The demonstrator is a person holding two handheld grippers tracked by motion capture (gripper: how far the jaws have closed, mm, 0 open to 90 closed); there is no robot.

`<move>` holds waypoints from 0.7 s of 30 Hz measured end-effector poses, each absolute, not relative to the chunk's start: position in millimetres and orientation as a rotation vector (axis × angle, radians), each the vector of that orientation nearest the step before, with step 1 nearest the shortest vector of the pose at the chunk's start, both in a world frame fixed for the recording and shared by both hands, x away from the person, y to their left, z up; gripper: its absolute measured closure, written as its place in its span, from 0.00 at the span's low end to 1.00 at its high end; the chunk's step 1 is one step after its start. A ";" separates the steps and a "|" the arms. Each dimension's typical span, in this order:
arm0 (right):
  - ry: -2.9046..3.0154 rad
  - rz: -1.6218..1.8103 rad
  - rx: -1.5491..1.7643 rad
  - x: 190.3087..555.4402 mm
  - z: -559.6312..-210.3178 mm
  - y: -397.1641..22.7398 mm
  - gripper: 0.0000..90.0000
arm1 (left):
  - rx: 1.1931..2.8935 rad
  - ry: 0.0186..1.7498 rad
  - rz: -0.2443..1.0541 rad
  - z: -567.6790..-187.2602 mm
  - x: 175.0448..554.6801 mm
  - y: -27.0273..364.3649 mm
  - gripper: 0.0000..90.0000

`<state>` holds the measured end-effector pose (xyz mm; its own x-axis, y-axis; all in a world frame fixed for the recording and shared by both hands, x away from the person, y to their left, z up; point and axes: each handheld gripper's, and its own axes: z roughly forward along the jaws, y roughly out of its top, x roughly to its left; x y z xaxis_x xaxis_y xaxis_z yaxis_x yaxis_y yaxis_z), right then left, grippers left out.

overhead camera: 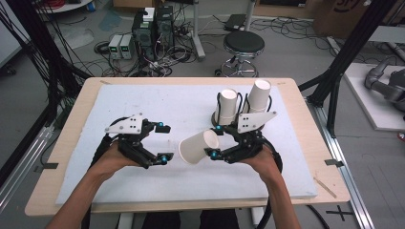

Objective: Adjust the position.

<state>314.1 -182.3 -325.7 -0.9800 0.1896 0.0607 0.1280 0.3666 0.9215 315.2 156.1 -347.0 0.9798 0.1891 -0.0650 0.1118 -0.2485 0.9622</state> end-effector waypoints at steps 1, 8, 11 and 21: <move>2.552 1.710 0.293 314.0 -325.8 -181.4 0.39 | 1.827 0.217 0.065 -346.6 315.2 153.3 0.11; 2.565 1.730 0.271 313.6 -327.7 -174.4 0.39 | 1.827 0.168 0.009 -343.3 316.5 126.6 0.11; 2.575 1.735 0.267 312.8 -328.2 -172.6 0.39 | 1.833 0.153 -0.007 -343.6 316.8 117.5 0.11; 2.566 1.774 0.249 312.6 -328.5 -171.7 0.39 | 1.876 0.146 -0.039 -350.9 318.6 102.5 0.11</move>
<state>312.6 -171.7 -328.5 -0.9872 0.1375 0.0806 0.1239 0.3445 0.9306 318.6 102.5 -350.9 0.9916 0.0813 -0.1010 0.1208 -0.2980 0.9469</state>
